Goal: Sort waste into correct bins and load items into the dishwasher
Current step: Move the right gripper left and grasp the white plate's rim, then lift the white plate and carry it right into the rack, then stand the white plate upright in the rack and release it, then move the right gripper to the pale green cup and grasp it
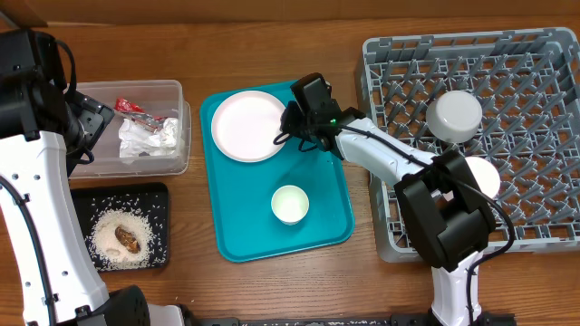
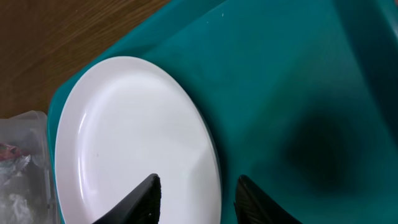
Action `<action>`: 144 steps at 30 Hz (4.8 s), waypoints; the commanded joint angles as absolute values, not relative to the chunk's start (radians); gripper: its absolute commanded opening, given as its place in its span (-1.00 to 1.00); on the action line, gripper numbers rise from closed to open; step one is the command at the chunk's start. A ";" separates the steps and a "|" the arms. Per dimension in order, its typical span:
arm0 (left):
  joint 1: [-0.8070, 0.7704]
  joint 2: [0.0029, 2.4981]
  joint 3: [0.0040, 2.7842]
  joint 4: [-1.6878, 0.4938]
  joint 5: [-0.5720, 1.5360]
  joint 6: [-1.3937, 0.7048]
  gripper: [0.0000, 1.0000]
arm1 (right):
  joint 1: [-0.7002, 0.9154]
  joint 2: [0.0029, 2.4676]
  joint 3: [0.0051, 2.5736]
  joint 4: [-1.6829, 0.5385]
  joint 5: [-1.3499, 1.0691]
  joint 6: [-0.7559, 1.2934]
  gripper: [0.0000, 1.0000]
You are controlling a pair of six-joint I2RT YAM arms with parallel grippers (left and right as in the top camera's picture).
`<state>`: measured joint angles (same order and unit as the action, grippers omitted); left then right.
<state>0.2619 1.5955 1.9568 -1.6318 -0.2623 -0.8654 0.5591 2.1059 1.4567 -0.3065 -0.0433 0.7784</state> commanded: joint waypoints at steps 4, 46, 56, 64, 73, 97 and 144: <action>0.262 1.599 1.961 -1.634 -0.265 -0.883 1.00 | 0.585 2.122 1.465 -0.301 -0.009 0.794 -0.20; 0.262 1.599 1.961 -1.634 -0.265 -0.883 1.00 | 0.573 2.138 1.473 -0.335 -0.002 0.810 -0.92; 0.262 1.599 1.961 -1.634 -0.265 -0.883 0.99 | 0.441 1.818 1.475 -0.437 -0.001 0.714 -0.92; 0.262 1.599 1.961 -1.634 -0.265 -0.883 1.00 | 0.278 1.573 1.475 -0.534 0.078 0.505 -0.92; 0.262 1.599 1.961 -1.634 -0.265 -0.883 0.99 | 0.194 1.532 1.475 -0.638 0.530 0.282 -0.92; 0.262 1.600 1.961 -1.633 -0.265 -0.883 0.99 | 0.199 1.820 1.473 -0.446 0.879 -0.158 -0.92; 0.262 1.600 1.961 -1.633 -0.265 -0.883 0.99 | 0.568 1.551 1.485 -0.874 -0.626 0.257 0.74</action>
